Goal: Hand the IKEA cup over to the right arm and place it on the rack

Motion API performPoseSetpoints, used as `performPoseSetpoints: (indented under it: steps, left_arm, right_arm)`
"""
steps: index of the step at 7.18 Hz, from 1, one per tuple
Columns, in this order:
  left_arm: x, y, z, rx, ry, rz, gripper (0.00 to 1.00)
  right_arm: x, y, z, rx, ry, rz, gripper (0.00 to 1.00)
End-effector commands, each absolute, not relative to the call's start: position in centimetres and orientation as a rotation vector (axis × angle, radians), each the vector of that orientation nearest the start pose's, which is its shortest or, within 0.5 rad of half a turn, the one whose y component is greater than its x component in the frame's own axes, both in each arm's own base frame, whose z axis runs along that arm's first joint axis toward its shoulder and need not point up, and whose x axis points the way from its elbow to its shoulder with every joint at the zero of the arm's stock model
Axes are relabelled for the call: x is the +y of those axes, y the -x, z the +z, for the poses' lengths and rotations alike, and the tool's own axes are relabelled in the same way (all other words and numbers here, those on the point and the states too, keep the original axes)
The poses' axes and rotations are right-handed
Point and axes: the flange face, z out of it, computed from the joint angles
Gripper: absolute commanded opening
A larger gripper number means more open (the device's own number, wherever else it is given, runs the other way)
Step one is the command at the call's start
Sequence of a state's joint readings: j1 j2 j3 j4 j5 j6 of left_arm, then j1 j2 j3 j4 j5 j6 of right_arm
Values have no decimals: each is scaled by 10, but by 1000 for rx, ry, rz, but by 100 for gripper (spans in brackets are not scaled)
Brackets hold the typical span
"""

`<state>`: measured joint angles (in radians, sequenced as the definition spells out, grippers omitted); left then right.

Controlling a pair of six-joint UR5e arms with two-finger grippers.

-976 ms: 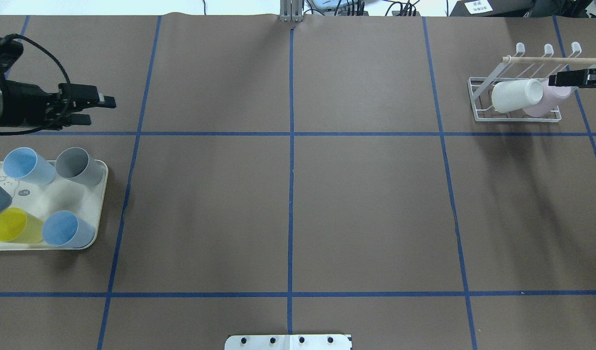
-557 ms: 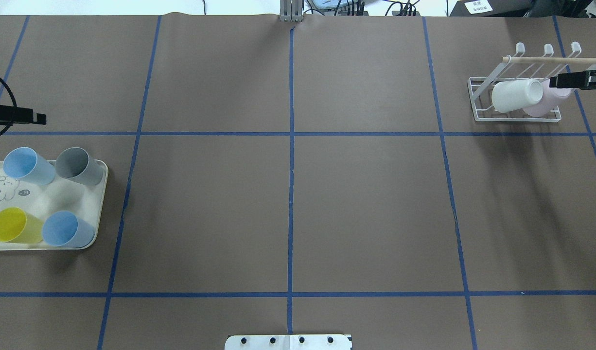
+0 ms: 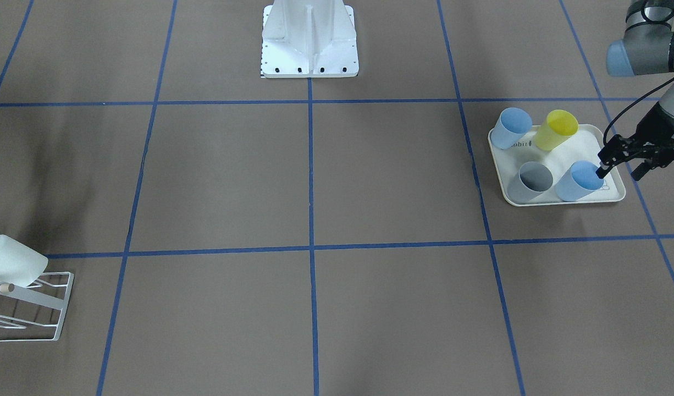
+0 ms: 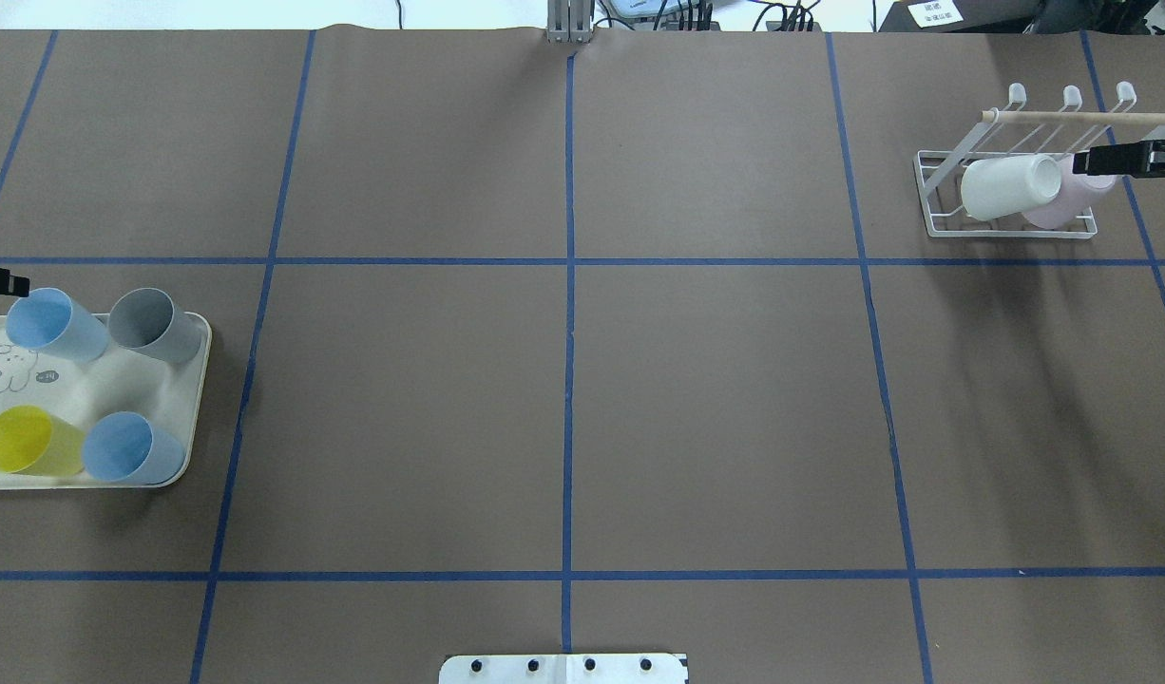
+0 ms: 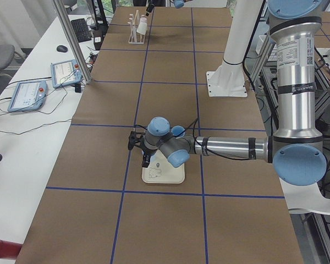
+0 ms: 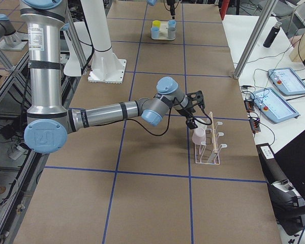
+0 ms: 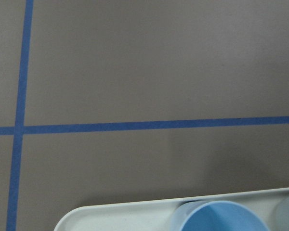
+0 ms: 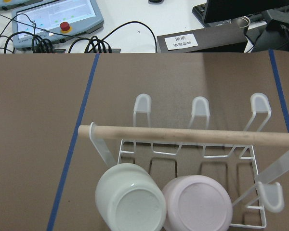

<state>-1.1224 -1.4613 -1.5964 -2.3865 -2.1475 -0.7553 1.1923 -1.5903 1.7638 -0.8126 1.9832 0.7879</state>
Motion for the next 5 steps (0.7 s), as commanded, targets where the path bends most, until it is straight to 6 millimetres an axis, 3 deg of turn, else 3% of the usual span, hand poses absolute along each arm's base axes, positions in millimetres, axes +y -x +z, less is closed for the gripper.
performPoseSetpoints:
  steps: [1, 3, 4, 5]
  left_arm:
    - [-472, -143, 615, 833, -228, -84, 80]
    - [-471, -152, 613, 870, -179, -64, 73]
    - [-470, -155, 612, 872, -170, -62, 62]
    - [-468, -157, 613, 871, -162, -66, 45]
  right_arm:
    - [-508, 103, 495, -825, -552, 181, 100]
    - [-508, 103, 494, -826, -555, 180, 100]
    - [-508, 103, 494, -826, -555, 180, 100]
    - [-508, 103, 494, -826, -555, 180, 100]
